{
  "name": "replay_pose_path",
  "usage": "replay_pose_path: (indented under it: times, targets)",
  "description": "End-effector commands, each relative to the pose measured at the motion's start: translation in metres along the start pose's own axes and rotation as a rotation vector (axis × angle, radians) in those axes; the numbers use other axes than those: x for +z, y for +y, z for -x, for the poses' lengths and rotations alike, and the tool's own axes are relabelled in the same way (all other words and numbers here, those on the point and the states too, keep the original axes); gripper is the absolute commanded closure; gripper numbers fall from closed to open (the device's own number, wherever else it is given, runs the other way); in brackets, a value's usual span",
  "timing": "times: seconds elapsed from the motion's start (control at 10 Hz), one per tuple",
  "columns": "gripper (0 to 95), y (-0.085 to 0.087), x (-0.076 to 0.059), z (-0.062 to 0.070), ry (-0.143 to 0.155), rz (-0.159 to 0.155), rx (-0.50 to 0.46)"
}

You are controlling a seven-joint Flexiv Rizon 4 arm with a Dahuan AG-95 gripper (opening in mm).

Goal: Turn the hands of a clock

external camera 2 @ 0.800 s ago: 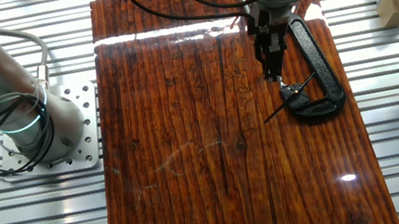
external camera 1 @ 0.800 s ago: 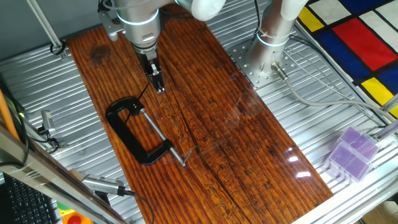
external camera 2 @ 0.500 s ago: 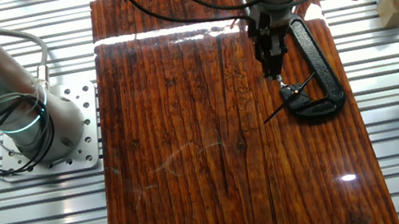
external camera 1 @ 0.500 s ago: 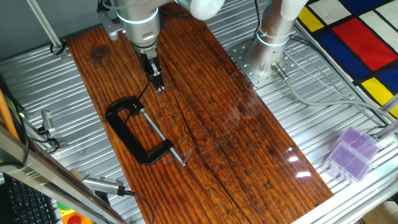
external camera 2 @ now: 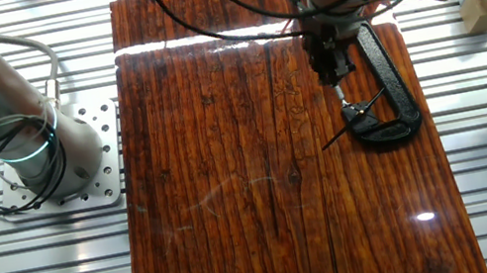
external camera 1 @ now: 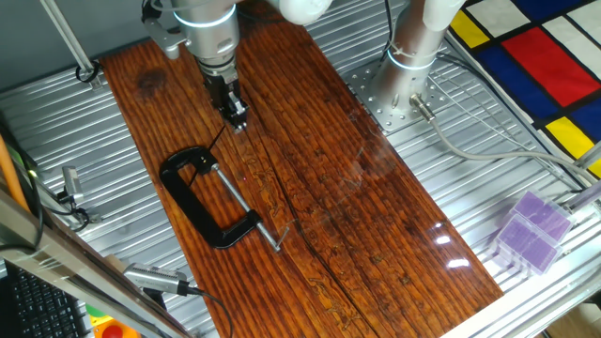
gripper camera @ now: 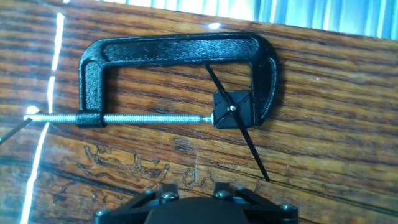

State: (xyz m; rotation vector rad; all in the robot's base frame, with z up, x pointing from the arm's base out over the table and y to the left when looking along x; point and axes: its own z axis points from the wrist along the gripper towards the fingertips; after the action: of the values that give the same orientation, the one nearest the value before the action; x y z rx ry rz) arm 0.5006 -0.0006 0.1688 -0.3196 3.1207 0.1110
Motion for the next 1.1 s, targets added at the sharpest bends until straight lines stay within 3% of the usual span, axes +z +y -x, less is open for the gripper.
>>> replay_pose_path:
  times: [0.1,0.7,1.1]
  targets:
    - [95.0,-0.005,0.004,0.000,0.006,-0.021,-0.034]
    - [95.0,-0.046,0.027,-0.005,0.040,-0.043,-0.164]
    - [95.0,-0.076,0.057,-0.008,0.048,-0.039,-0.253]
